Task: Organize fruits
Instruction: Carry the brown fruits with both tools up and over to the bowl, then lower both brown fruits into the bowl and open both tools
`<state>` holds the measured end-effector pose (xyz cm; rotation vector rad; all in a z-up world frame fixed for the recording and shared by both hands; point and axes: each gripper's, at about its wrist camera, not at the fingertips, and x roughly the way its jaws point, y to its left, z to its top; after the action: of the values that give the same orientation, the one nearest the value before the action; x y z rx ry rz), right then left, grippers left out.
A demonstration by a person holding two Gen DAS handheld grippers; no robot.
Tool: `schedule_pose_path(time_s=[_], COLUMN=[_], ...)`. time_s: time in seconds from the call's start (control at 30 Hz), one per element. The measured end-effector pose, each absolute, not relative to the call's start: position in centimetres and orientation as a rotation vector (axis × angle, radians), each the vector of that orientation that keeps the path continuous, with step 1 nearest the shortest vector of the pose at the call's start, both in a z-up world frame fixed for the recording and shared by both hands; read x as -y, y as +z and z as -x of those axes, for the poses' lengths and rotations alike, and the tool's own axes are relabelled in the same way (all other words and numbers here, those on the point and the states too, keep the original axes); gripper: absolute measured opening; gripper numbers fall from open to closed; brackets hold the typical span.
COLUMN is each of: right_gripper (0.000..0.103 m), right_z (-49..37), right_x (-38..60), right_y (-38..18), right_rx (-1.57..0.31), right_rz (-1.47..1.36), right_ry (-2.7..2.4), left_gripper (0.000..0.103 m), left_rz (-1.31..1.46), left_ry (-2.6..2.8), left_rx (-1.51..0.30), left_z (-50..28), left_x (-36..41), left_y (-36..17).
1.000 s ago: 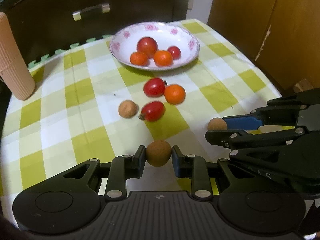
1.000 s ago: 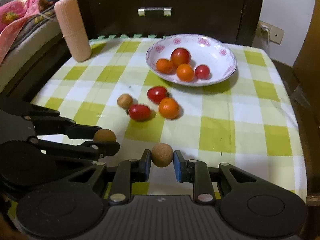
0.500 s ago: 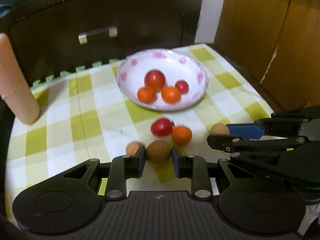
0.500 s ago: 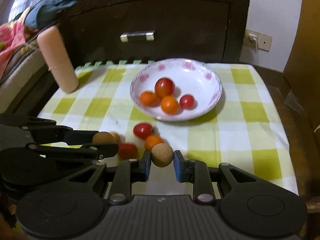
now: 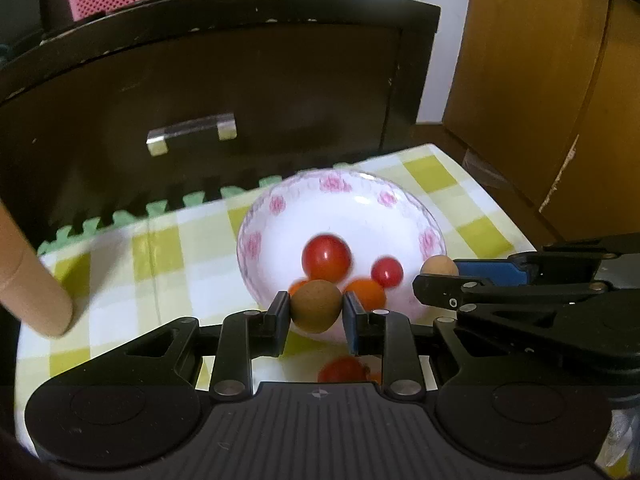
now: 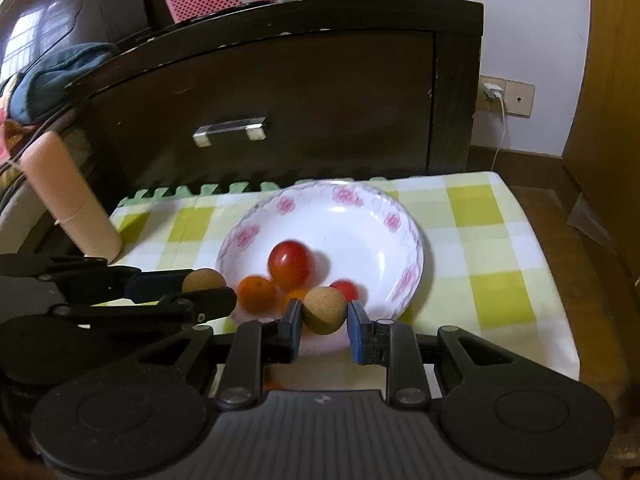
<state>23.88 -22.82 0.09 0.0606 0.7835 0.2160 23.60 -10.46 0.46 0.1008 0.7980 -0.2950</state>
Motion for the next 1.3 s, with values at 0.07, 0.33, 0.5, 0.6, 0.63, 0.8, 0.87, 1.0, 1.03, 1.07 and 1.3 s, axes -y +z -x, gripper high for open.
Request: schedule_pose_path(time_s=[0.07,0.33,0.5,0.6,0.63,0.8,0.87,1.0,1.03,1.07,1.3], right_gripper=[0.024,0.024,0.024,0.024,0.024,0.024,0.024,0.024,0.025,0.025,0.025], right_z=[-24.9,-27.7,-28.6,-28.9,-29.0,-29.5,-29.6,-29.9,-30.0,-30.1,-30.4], right_x=[23.0,23.1,23.0,22.8,22.7,22.7,22.7,22.8,22.8,22.8,22.9], right_y=[0.0,-0.9,-1.4,-1.7,-1.9,-2.4,-2.6,-2.8,-2.8,-2.9,-3.1], right_rx=[-0.778,-0.783,-0.781,-0.782,-0.782,-0.783,-0.782,-0.777,-0.776,-0.777,-0.773], right_rz=[-0.052,-0.058,-0.050,-0.047,-0.045,-0.047,-0.051,-0.059,-0.062,-0.063,-0.078], right_ry=[0.208,0.204,0.210,0.209,0.208,0.210,0.212,0.208,0.206,0.205,0.205], left_gripper=[0.034,0.034,0.034,0.034,0.034,0.034,0.034,0.034,0.034,0.034,0.034], left_rz=[-0.103,-0.103,-0.103,-0.100,-0.099,-0.101,-0.102,-0.112,-0.109,-0.108,-0.121], left_ry=[-0.295,-0.274,-0.268,-0.266,-0.265,-0.261,-0.260,-0.260,-0.262,-0.265,-0.266], left_rx=[-0.793,-0.799,-0.802,-0.807,-0.808,-0.814,-0.812,-0.802,-0.801,-0.799,-0.781], left_z=[-24.5,-27.0,-27.9,-28.3,-28.4,-28.9,-29.1,-29.2,-29.2,-29.2,-29.2], left_x=[10.7,10.7,10.5,10.4,10.4,10.2,10.2,10.3,10.3,10.3,10.5], left_y=[0.4,-0.5,-0.9,-1.2,-1.3,-1.8,-2.0,-1.9,-1.9,-1.9,-2.0])
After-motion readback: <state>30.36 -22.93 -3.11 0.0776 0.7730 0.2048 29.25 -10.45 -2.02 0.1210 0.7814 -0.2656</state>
